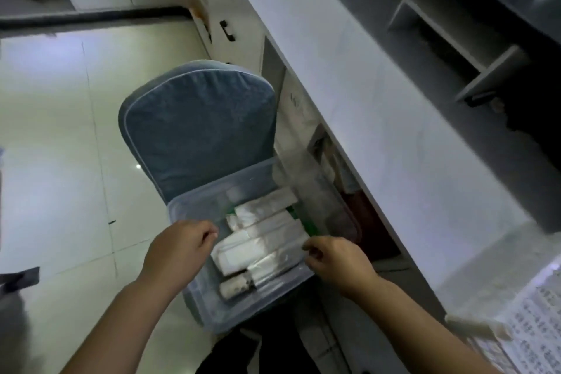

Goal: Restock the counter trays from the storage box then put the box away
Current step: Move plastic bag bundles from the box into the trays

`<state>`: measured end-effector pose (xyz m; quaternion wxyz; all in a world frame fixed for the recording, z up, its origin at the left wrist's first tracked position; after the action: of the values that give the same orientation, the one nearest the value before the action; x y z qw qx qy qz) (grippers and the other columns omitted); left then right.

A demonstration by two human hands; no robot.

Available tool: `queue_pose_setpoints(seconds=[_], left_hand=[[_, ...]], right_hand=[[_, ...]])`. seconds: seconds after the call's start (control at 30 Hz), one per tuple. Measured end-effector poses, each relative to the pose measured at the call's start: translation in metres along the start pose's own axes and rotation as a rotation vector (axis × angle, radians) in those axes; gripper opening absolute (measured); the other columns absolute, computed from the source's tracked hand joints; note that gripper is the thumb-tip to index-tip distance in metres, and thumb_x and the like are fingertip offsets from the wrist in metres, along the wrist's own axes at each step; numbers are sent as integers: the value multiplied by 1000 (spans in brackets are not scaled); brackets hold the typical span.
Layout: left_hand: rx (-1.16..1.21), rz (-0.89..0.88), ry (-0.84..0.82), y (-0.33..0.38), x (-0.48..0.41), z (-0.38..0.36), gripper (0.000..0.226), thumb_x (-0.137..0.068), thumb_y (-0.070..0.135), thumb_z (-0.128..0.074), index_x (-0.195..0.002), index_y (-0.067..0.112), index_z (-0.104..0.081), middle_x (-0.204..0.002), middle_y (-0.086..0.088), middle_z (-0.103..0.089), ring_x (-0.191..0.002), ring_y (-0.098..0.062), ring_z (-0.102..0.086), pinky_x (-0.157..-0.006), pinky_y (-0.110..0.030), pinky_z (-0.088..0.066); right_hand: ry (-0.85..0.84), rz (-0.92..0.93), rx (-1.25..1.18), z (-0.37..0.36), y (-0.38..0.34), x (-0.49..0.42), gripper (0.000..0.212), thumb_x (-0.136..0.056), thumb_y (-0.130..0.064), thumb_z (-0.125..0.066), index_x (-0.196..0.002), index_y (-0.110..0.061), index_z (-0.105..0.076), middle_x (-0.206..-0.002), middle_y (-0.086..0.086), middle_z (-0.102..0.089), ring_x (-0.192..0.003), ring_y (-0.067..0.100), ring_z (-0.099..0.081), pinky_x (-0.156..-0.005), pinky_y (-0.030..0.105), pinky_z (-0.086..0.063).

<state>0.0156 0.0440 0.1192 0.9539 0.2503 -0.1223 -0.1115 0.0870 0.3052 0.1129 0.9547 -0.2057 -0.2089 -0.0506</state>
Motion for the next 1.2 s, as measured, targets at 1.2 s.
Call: queue_pose_setpoints(seconds=[1.2], left_hand=[[473,685,-73,-58,-35,-144,18,-81,22,-61,-87,38,-64,-83,15,-67,-78,-3,-62,-66,-20,-46]], right_hand=[[-331,14,-137,-167,41,-210,18,-83,-26,-64,-76,-10,-60,-76,9,-62,-71,22,-57,-60,31,-40]])
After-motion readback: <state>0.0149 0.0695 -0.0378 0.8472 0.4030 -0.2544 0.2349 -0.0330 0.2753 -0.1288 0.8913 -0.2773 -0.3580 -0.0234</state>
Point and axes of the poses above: each hand's wrist, its own x-axis away from the middle knuckle, its own z-axis out of the back of the hand, y = z × x, the point moved 3 cm from there along -x, towards the middle knuckle
